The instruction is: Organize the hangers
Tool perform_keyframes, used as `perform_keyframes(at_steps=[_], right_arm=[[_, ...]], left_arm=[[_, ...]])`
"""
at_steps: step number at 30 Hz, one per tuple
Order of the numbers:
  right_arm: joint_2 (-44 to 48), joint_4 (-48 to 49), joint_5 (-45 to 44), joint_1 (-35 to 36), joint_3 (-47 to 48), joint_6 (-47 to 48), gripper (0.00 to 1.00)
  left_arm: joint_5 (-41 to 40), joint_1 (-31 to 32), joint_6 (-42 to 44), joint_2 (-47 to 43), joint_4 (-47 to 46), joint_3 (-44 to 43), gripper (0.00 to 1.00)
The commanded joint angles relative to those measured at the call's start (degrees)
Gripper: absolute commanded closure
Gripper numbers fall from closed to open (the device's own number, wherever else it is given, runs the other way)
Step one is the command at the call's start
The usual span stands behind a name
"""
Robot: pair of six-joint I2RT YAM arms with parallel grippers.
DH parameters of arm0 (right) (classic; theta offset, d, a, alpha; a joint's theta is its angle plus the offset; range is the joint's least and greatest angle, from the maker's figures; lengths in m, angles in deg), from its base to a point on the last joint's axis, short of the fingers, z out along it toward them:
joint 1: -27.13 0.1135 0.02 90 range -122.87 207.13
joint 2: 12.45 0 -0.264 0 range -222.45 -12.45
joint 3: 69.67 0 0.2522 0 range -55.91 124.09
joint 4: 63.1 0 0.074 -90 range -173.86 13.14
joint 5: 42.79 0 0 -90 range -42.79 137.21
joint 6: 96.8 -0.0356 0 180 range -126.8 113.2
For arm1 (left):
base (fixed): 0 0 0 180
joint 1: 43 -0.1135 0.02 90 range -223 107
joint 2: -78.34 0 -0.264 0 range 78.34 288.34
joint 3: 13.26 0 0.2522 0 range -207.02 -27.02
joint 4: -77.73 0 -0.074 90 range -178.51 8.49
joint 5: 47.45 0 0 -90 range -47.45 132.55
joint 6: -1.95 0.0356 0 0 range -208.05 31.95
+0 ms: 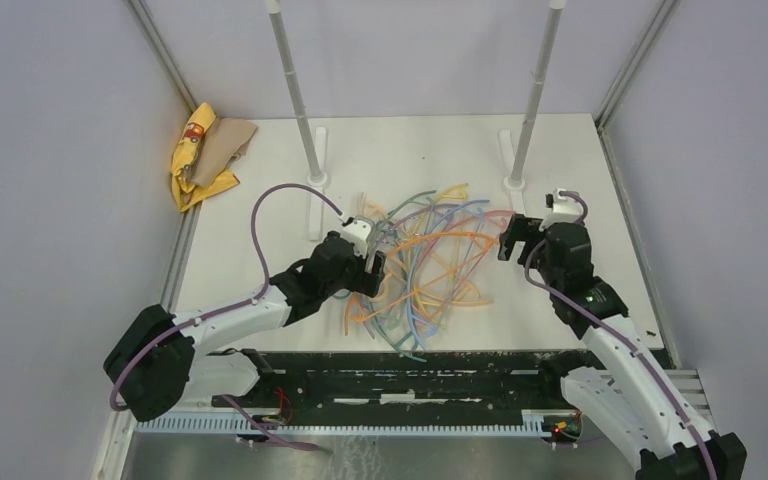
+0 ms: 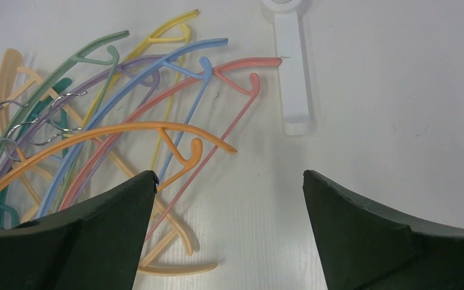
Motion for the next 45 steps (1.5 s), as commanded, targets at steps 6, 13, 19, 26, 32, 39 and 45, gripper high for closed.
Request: perform_keyframes(at_steps=[6,13,19,26,32,39,45], right_arm=[[-4.5,2.7,-0.2,0.3,0.3,-0.7,0.00],[-6.4,4.3,-0.3,0.3,-0.4,-0.9,0.00],[-6.6,4.8,-1.2,0.3,-0.7,-0.9,0.00],[-7.7,5.3,-1.4,0.3,-0.9,-1.2,0.00],[-8.0,5.4,-1.4,0.3,-1.1,-1.7,0.00],[-7.2,5.2,-1.4,0.3,-1.3,-1.8,0.00],[-6.8,5.0,-1.7,0.3,-1.5,-2.0,0.00]], left_arm=[[2.5,0.3,3.2,3.1,-0.9,-1.6,0.14],[-0.2,0.4,3.1,5.0,-0.9,-2.2,0.23],[-0.3,0.4,2.6,5.1,0.0,-3.5,0.39],[-0.6,0.4,1.7,3.2,3.6,-6.1,0.70],[-1.8,0.3,2.5,1.6,3.6,-5.4,0.96],[-3.0,0.4,2.8,2.4,3.8,-5.3,0.97],[-6.7,0.3,1.2,-3.0,3.4,-5.5,0.97]])
